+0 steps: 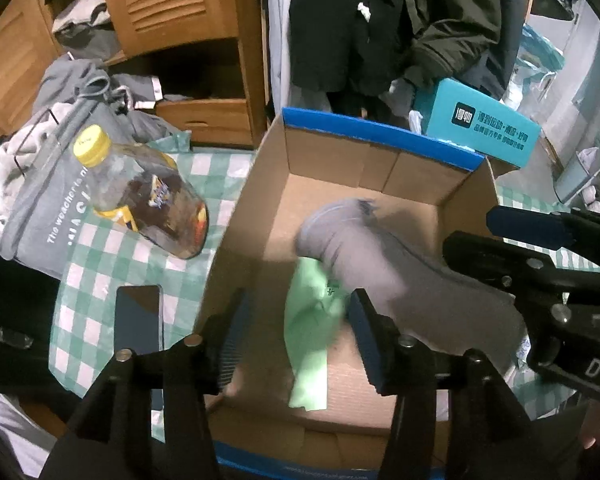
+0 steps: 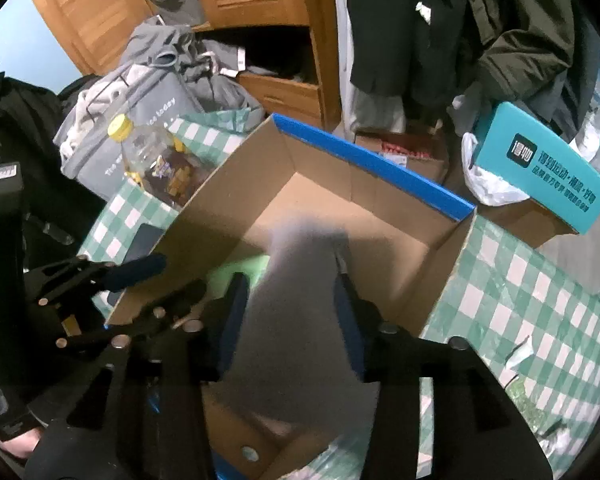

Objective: Organize soft objects
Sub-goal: 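Lower both held items into the shoebox and open both tools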

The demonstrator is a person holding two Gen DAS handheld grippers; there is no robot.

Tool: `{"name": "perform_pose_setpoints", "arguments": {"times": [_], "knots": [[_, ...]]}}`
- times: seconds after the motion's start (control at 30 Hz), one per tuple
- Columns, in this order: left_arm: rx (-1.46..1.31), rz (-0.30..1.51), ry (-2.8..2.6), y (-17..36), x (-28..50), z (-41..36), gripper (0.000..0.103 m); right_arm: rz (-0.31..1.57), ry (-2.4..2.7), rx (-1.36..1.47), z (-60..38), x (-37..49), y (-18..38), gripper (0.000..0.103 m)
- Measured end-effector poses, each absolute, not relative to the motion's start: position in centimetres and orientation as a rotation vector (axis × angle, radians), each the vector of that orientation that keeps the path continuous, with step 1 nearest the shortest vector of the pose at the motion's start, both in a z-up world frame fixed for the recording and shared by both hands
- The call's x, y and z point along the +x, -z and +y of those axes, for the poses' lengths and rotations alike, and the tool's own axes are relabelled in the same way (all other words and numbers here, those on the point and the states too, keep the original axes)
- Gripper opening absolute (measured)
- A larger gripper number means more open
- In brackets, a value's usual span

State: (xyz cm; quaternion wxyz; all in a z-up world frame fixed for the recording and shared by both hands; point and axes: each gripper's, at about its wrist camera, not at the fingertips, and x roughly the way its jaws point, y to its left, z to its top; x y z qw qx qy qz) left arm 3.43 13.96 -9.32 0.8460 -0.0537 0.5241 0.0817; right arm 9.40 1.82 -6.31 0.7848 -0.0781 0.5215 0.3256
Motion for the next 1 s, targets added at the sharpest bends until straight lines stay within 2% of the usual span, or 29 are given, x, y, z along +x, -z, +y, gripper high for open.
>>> {"name": "perform_pose_setpoints", "arguments": {"times": [0.13, 0.23, 0.4, 0.5, 0.7, 1.0], "knots": [[-0.115, 1.098, -0.161, 8.8, 3.3, 13.7, 0.054, 1.122, -0.686, -0.164, 1.0, 9.5, 6.0, 0.052], [-0.098, 1.088, -0.158, 8.4, 3.2, 13.2, 0.062, 1.115, -0.672, -0.16, 0.3, 9.4, 5.7, 0.059], [-0.082, 1.082, -0.154, 7.9, 2.9, 12.8, 0.067, 1.102, -0.656, -0.169, -0.6, 9.0, 5.1, 0.059], [-0.077, 1.074, -0.159, 7.6, 2.8, 12.7, 0.071, 1.088, -0.641, -0.185, -0.9, 8.7, 4.7, 0.065], [-0.06, 1.056, -0.164, 6.8, 2.5, 12.2, 0.079, 1.077, -0.634, -0.2, -1.6, 8.2, 4.2, 0.067], [-0.034, 1.045, -0.152, 6.1, 2.4, 10.8, 0.081, 1.068, -0.607, -0.196, -3.1, 7.8, 3.7, 0.073]]}}
